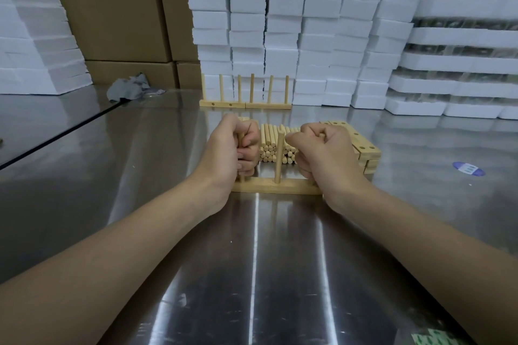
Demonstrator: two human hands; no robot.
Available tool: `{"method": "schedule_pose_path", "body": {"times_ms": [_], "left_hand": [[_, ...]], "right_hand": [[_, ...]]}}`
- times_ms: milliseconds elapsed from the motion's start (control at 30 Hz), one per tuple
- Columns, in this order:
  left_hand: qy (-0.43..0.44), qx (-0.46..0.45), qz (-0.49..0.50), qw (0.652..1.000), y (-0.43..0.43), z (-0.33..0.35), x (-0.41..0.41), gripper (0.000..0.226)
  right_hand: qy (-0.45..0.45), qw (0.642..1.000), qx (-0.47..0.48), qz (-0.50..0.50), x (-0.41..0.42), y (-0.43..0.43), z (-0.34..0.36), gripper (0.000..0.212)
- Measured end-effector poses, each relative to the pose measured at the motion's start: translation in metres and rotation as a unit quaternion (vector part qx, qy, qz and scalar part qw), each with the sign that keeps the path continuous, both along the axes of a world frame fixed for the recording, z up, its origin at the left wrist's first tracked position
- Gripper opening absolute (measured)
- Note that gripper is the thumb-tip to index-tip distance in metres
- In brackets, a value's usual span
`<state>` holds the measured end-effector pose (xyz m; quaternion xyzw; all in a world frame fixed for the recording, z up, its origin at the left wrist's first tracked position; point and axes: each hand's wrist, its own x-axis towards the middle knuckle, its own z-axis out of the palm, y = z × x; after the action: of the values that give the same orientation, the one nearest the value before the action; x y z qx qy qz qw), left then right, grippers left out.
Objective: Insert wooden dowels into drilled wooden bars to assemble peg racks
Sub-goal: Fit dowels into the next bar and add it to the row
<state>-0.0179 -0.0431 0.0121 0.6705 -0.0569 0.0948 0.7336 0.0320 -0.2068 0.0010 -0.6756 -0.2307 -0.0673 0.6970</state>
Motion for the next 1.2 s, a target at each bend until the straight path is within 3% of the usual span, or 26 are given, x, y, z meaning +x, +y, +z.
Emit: {"method": "schedule_pose_path", "body": {"times_ms": [367, 1100, 1200], "left_hand": [[-0.003, 0.010, -0.021, 1.000, -0.0001, 0.0021, -0.0038, 0.035], [-0.006, 0.021, -0.018, 1.000, -0.0029, 0.0028, -0.0050, 0.037], [-0.003, 0.014, -0.020, 1.000, -0.0035, 0.0029, -0.0047, 0.035]], "right_hand": [[0.006, 1.000, -0.017, -0.004, 0.0004, -0.0005, -0.0018, 0.045], [0.023, 1.000, -0.011, -0.007, -0.0008, -0.0025, 0.0007, 0.053], [0.054, 0.998, 0.032, 0.032, -0.0013, -0.0040, 0.0022, 0.045]]}}
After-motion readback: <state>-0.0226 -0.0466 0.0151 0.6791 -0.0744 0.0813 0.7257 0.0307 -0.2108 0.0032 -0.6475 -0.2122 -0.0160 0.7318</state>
